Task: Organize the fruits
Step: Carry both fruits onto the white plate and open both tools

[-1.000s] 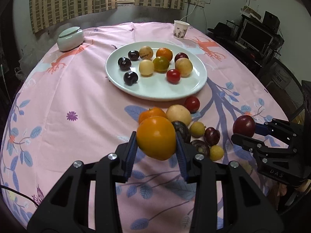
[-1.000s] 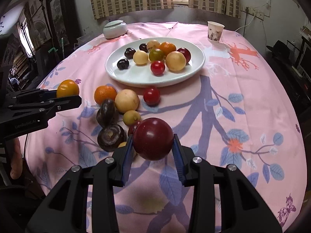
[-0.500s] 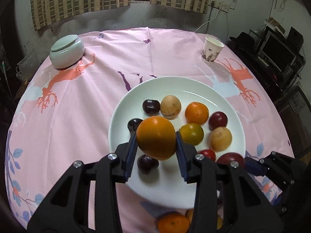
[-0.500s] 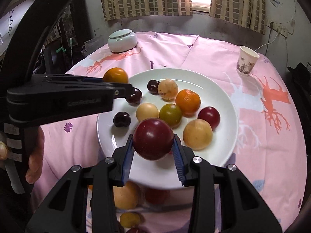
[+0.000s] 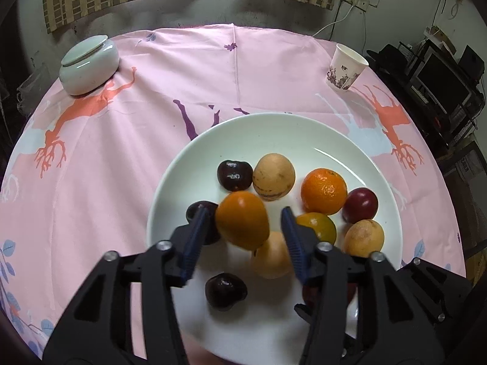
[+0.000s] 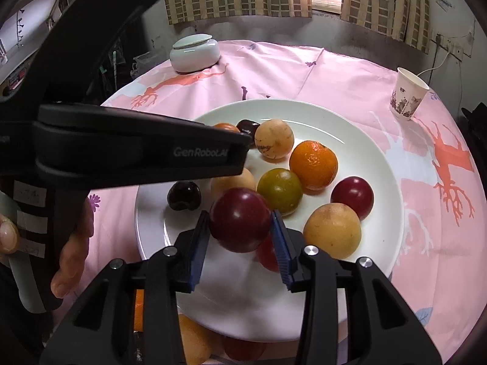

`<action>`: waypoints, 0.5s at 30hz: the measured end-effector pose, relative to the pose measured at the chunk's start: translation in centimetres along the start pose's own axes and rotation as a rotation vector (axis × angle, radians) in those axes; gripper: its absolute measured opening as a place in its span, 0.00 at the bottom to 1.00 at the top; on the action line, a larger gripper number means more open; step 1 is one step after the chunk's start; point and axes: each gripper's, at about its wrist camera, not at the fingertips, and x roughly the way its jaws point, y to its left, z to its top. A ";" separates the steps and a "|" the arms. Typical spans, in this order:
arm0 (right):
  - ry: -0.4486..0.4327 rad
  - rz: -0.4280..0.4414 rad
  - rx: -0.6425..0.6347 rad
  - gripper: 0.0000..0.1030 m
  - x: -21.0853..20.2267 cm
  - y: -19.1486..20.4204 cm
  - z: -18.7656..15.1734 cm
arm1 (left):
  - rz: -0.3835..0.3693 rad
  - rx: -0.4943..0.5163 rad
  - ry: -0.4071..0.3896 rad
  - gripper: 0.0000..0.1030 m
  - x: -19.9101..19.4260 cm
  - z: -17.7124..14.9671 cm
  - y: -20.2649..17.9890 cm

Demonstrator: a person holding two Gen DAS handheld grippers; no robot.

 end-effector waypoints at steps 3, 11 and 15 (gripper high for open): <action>-0.043 -0.045 -0.011 0.62 -1.2 0.1 0.0 | 0.015 0.004 -0.052 0.68 -2.3 0.1 0.3; -0.085 -0.095 0.027 0.65 -7.9 -0.3 -3.5 | 0.029 0.031 -0.154 0.83 -10.4 -6.2 1.3; -0.074 -0.058 0.099 0.65 -10.8 -0.5 -8.4 | 0.039 0.044 -0.210 0.85 -13.4 -12.5 1.1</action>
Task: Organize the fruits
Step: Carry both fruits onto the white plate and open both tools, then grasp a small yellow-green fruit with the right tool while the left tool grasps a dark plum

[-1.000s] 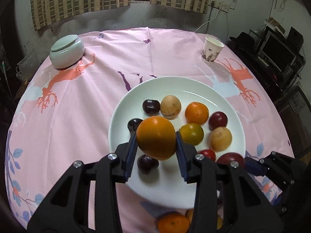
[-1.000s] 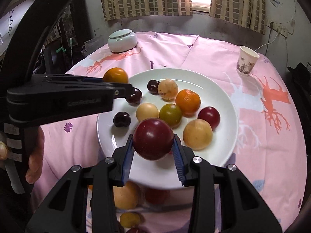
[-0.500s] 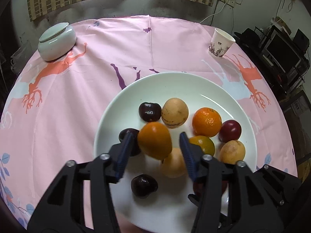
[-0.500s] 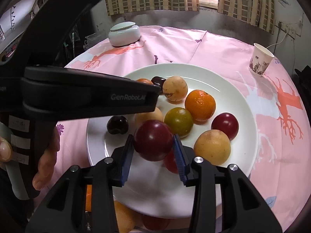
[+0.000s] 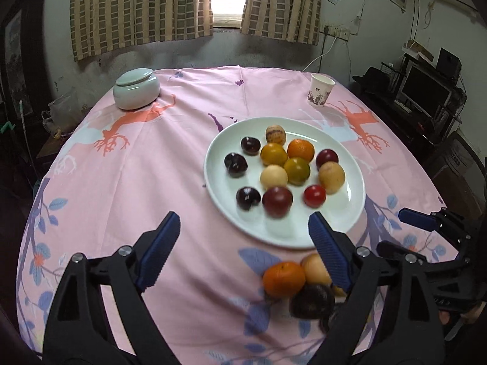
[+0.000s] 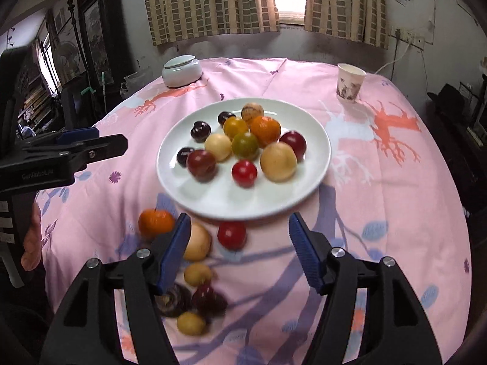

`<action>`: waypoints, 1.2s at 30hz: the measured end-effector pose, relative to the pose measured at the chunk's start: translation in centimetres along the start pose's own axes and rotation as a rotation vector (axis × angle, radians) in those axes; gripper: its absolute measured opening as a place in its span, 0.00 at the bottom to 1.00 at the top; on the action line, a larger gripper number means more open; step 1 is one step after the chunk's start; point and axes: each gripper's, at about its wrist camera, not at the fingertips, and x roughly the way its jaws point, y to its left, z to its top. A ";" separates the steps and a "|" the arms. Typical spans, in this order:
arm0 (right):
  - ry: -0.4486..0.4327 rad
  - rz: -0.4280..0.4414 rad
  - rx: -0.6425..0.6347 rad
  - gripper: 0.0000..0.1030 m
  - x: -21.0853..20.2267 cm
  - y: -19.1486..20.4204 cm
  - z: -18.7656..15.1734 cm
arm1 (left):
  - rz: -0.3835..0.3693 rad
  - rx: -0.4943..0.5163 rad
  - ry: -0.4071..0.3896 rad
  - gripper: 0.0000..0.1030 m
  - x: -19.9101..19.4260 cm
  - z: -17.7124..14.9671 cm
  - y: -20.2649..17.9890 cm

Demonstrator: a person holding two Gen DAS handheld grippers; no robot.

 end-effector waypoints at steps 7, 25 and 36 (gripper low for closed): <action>-0.025 0.046 0.079 0.65 -3.5 0.7 -7.4 | 0.018 0.032 0.041 0.87 -1.5 -8.5 -1.1; 0.079 0.089 0.000 0.51 0.7 4.2 -8.6 | -0.021 0.017 0.117 0.87 -1.7 -11.2 -0.7; 0.055 0.067 0.131 0.24 -1.3 0.3 -10.0 | -0.086 0.066 0.176 0.87 -0.4 -11.2 -4.9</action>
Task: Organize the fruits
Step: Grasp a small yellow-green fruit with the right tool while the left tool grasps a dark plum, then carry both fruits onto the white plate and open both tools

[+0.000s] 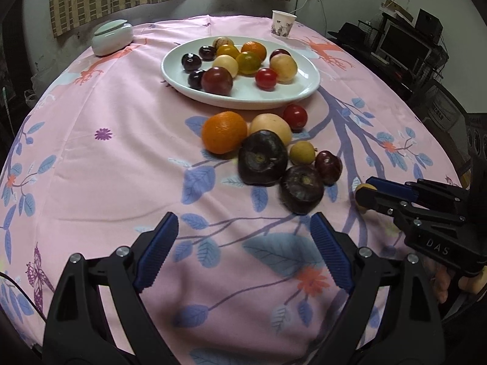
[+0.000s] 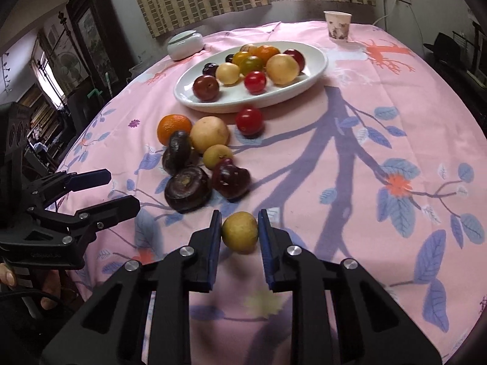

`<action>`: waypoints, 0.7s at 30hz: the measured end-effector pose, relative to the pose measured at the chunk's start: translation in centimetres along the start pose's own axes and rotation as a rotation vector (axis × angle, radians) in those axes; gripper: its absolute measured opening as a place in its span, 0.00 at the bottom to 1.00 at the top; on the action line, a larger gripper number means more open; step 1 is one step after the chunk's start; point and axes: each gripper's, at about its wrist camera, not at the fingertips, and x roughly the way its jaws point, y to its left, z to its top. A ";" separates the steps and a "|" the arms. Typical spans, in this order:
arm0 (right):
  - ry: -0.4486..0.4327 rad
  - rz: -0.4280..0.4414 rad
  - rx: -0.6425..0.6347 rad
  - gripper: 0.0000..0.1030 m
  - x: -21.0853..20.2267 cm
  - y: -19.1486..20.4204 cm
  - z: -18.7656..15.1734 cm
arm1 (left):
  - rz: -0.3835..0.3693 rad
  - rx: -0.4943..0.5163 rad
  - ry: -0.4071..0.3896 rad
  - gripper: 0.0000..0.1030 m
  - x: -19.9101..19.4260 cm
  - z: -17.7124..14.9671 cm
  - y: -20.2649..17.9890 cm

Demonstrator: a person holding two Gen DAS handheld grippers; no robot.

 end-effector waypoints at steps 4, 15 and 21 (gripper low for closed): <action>-0.019 -0.029 0.031 0.24 -1.6 -2.0 -1.1 | -0.016 0.013 0.031 0.87 1.8 0.5 -2.2; -0.019 -0.017 0.043 0.24 -2.1 -3.6 -2.4 | 0.074 0.041 0.028 0.61 4.9 2.0 -4.9; -0.020 -0.027 0.037 0.24 -2.1 -3.3 -2.4 | 0.039 0.035 0.025 0.40 4.3 1.9 -4.6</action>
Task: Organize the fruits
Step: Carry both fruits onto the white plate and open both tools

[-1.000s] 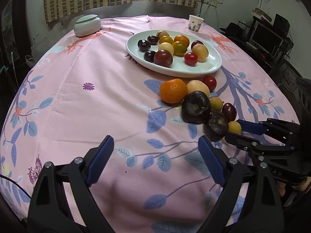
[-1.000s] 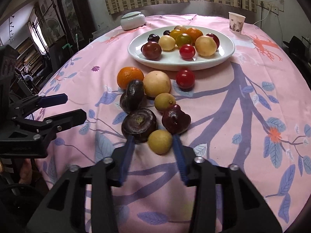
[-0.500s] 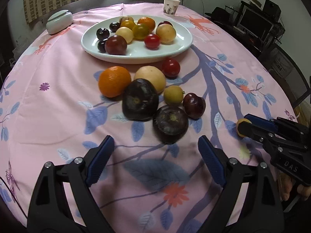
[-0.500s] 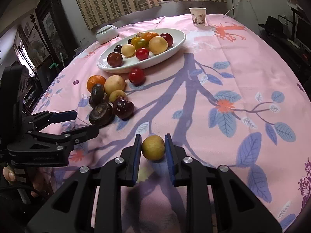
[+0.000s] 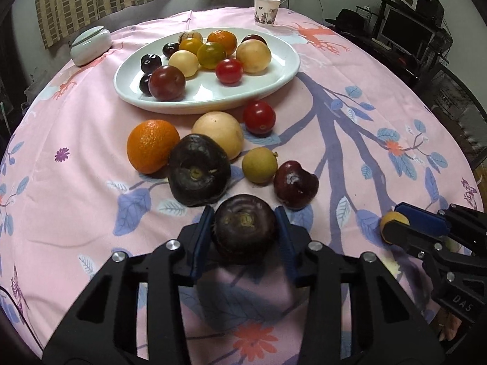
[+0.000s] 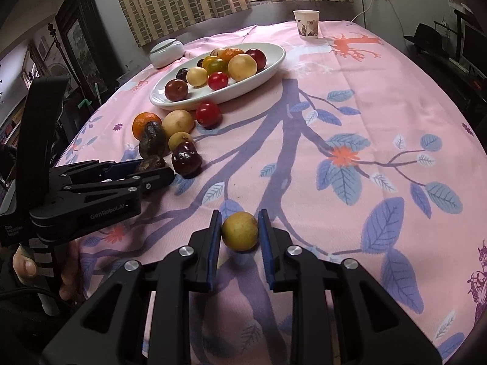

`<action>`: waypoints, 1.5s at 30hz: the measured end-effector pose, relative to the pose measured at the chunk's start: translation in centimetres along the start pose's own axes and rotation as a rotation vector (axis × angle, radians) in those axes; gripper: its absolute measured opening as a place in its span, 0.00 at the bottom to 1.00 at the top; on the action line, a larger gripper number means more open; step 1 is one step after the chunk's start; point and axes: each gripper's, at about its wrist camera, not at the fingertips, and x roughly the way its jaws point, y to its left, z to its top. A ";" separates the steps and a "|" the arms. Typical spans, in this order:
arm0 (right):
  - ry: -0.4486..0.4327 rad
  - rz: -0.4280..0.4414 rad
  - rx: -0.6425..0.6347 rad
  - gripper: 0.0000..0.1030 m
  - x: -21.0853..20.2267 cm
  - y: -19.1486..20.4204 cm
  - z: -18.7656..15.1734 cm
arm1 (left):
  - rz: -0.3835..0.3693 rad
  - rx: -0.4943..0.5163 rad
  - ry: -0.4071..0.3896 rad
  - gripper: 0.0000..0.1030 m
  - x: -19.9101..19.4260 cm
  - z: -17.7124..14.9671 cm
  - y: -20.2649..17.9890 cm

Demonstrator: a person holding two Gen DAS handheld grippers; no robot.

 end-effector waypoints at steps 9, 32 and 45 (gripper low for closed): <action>0.031 -0.067 -0.042 0.26 0.6 1.2 -0.4 | -0.039 -0.012 -0.004 0.40 -1.5 -1.6 1.1; 0.033 -0.026 -0.121 0.25 0.8 5.5 3.3 | -0.044 -0.097 -0.081 0.40 -5.5 -0.5 7.2; 0.009 0.037 -0.248 0.25 7.1 8.5 17.4 | 0.011 -0.151 -0.063 0.40 -0.2 16.2 11.8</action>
